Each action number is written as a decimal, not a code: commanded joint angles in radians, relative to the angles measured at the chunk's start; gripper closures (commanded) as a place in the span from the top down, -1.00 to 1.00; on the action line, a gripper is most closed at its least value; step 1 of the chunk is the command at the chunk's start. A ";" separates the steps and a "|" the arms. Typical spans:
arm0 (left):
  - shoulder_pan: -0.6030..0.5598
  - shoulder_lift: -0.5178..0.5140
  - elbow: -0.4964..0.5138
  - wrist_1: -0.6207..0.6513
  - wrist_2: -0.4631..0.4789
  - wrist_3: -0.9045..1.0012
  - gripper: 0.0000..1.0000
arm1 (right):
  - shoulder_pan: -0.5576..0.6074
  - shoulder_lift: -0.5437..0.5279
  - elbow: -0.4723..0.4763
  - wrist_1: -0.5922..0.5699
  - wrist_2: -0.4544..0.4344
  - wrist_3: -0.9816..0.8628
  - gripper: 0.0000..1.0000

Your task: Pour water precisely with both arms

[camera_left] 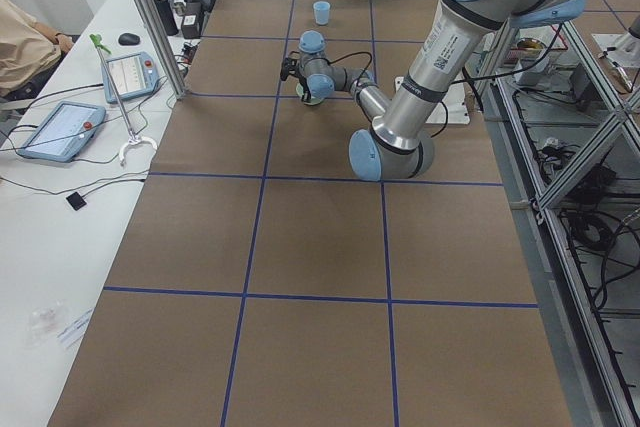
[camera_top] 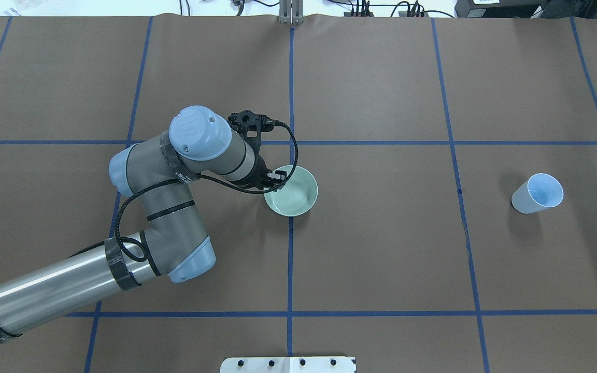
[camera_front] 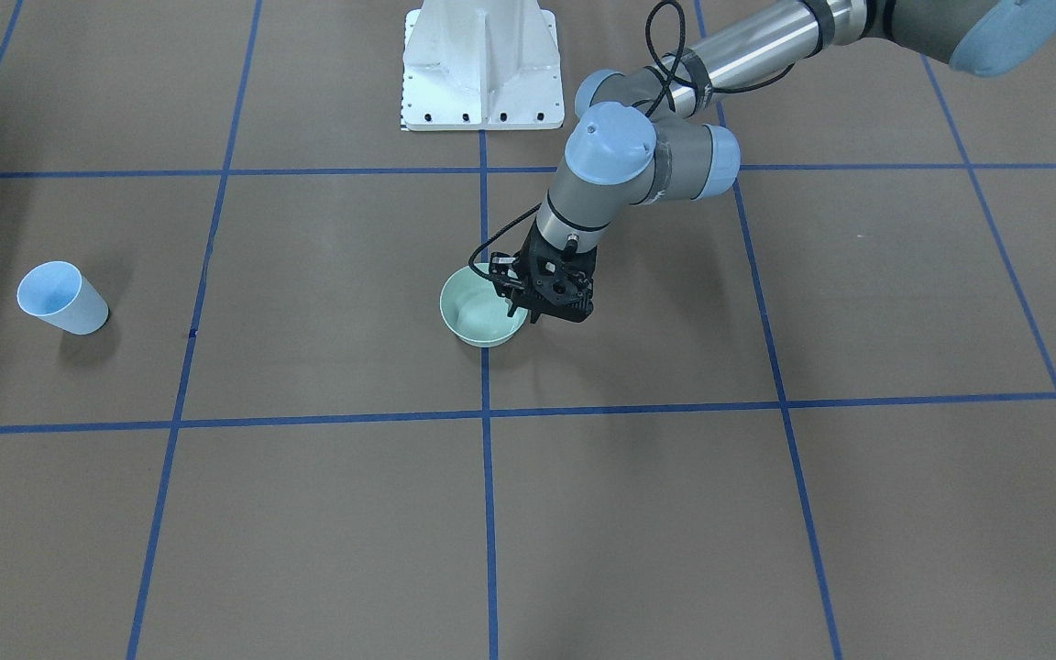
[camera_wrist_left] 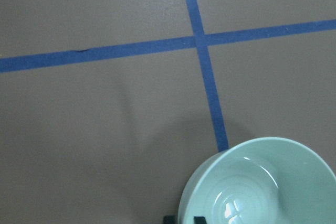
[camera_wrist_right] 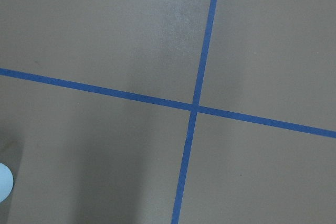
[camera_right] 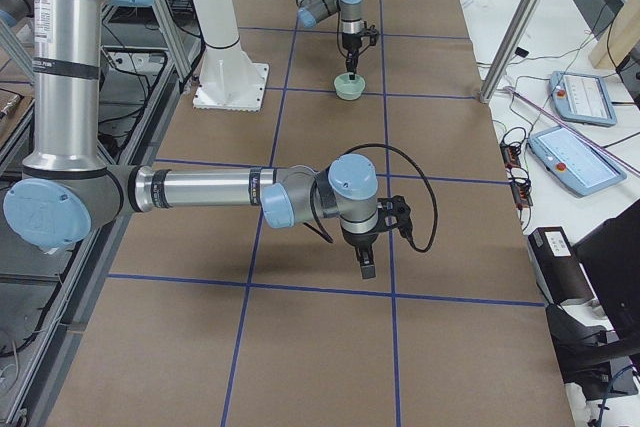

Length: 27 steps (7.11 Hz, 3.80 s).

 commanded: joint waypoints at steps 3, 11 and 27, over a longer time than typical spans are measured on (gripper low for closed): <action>-0.137 0.052 -0.147 0.155 -0.115 0.079 1.00 | 0.000 -0.001 0.041 0.001 0.011 0.026 1.00; -0.971 0.545 -0.239 0.436 -0.254 1.460 1.00 | -0.312 -0.066 0.409 -0.002 -0.095 0.761 1.00; -1.109 0.698 -0.177 0.403 -0.391 1.497 1.00 | -1.232 -0.041 0.140 -0.014 -1.511 1.933 1.00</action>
